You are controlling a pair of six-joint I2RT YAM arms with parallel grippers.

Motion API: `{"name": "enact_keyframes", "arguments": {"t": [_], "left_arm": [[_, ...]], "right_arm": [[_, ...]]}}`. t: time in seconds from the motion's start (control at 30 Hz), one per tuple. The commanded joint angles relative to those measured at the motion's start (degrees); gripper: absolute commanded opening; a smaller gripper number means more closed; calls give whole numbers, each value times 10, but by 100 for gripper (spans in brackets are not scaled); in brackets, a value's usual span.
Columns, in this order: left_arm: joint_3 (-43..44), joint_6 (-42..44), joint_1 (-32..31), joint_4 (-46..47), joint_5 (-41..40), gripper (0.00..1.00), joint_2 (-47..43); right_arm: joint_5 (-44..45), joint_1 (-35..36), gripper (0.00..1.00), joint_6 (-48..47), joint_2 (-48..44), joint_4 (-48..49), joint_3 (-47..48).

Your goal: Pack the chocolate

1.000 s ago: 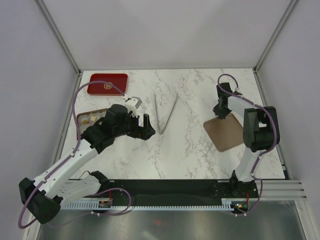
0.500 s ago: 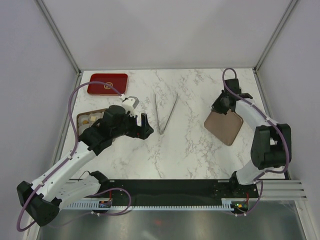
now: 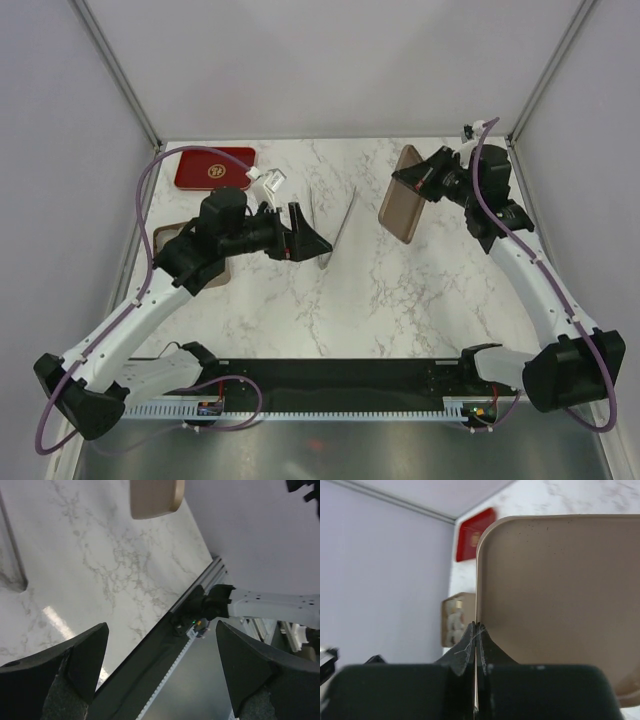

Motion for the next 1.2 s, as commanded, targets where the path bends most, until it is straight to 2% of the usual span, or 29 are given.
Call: {"name": "enact_keyframes", "arguments": {"t": [0.0,0.07,0.13,0.17,0.2,0.3,0.37,0.43,0.47,0.6,0.77,0.97,1.17], "left_arm": [[34,-115,-1,85,96,96,0],[28,-185,-1,128,136,97,4],[11,-244,3,227,177,98,10],[5,-309,3,263,186,98,13],[-7,-342,4,340,191,99,21],[-34,-479,7,444,188,100,41],[-50,-581,8,558,175,100,58],[-64,-633,8,642,166,100,93],[-64,-666,8,656,166,100,105],[-70,-704,8,666,165,100,150],[-99,-770,8,730,126,100,196],[-62,-834,8,773,96,100,289],[-65,-926,8,890,63,100,357]], "right_arm": [[-47,16,0,64,-39,162,1],[-43,21,0,101,-48,213,-26],[-28,27,0,123,-60,288,-44],[-23,30,0,133,-61,307,-50],[-14,37,0,131,-65,333,-57],[23,52,0,111,-75,361,-65],[30,57,0,104,-73,358,-60],[35,58,0,95,-71,366,-62],[39,58,0,93,-71,368,-64],[50,63,0,71,-66,380,-65],[53,65,0,50,-57,385,-68],[84,86,0,19,-34,408,-72],[108,109,0,-18,-24,420,-89]]}}
